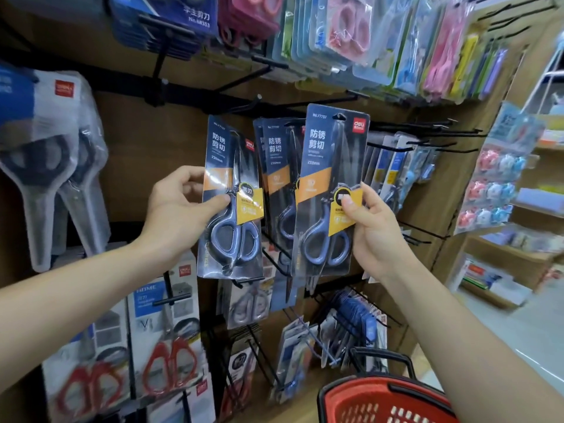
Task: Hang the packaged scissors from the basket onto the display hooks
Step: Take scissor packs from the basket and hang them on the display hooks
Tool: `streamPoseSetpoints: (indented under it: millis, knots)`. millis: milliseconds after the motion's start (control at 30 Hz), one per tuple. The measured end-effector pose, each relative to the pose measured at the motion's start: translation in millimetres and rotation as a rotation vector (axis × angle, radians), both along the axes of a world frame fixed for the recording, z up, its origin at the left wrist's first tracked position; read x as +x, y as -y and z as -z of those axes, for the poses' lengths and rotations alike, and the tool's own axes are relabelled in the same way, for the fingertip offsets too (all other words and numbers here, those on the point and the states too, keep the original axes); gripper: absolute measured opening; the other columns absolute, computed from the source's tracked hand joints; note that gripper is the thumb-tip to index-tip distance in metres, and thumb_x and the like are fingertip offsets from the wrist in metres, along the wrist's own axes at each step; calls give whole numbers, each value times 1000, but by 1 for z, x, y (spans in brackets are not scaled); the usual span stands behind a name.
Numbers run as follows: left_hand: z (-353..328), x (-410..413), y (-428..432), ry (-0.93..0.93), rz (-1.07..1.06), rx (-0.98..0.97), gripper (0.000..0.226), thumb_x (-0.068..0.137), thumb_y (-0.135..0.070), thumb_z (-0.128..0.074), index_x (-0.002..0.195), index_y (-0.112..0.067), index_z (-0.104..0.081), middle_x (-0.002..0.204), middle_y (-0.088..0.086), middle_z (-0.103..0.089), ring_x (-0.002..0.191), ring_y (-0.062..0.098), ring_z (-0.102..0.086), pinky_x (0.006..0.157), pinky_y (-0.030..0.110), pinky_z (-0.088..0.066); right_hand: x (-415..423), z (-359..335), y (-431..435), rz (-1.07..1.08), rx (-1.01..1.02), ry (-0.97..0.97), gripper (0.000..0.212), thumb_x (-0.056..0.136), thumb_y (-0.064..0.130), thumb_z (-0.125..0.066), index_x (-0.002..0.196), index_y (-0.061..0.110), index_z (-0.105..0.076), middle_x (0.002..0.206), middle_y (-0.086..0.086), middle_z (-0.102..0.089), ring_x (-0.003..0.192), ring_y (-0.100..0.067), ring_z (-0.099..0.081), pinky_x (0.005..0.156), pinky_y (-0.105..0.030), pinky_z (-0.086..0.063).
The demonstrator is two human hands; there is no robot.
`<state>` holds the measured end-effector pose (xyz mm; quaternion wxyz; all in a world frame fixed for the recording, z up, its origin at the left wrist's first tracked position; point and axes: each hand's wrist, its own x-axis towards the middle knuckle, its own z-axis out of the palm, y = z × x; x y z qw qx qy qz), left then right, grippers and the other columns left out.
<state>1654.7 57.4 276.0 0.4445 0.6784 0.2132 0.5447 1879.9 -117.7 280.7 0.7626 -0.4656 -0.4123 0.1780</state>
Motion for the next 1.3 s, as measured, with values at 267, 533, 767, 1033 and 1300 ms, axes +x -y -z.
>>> streamPoseSetpoints:
  millis: [267,533,767,1033,1300]
  knots:
    - [0,-3,2,-1,14,17,39,83,-11,-85,103,-38,-66,87,-12,-74,77,32,-75,79,50,-63,3,-6,-24,39,-124,58,27,97,10,-67,122,-1,-66,108,-13,-69,101,-23,-64,102,-44,-51]
    - [0,-3,1,0,15,5,38,83,-11,-85,101,-39,-66,88,-10,-75,78,23,-76,79,51,-64,4,-26,-79,269,-202,27,27,90,2,-76,117,3,-70,95,-8,-74,84,-21,-71,81,-35,-62]
    - [4,-2,-2,47,27,-48,37,85,-9,-84,100,-38,-66,86,-9,-75,82,19,-76,80,49,-64,10,-18,-91,533,-303,171,29,84,29,-86,103,19,-68,95,-2,-71,91,-21,-73,84,-41,-61]
    - [-1,-4,1,210,153,-249,27,88,-1,-77,105,-19,-66,89,-1,-80,82,17,-77,69,30,-60,-21,-11,-67,593,-281,400,23,85,25,-84,103,20,-71,98,1,-68,89,-11,-64,84,-34,-59]
    - [1,2,20,113,432,-262,27,90,-1,-71,110,-14,-57,95,2,-79,83,16,-75,79,40,-58,-67,-19,-36,-215,-340,32,38,105,35,-56,126,5,-66,110,-15,-75,96,-28,-68,91,-45,-56]
